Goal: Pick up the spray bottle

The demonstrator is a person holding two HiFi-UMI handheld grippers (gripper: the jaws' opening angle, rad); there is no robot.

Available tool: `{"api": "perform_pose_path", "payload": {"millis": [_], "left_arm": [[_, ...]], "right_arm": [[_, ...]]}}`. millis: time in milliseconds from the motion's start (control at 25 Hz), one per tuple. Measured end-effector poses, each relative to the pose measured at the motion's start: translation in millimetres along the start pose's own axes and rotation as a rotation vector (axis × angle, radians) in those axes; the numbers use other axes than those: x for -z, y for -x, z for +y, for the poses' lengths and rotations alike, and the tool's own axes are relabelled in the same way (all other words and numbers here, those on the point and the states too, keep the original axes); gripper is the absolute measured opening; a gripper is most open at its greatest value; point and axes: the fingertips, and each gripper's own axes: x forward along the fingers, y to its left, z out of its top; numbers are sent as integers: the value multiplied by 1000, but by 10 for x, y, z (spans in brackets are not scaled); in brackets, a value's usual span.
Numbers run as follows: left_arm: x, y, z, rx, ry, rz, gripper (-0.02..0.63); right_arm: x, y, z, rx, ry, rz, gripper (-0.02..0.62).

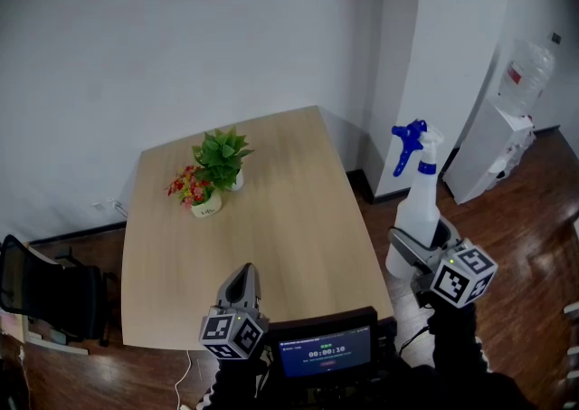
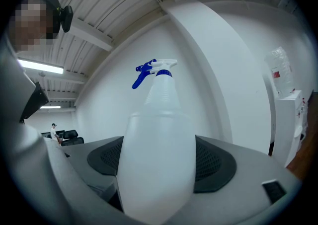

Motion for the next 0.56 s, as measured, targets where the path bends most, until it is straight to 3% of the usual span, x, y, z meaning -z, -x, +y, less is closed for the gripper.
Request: {"api": "perform_pose_path", "payload": {"millis": [560], "left_arm": [[-26,11,-31,7,-3,-4,-5]], "right_arm": [[-14,17,11,1,7,-3,391]]}}
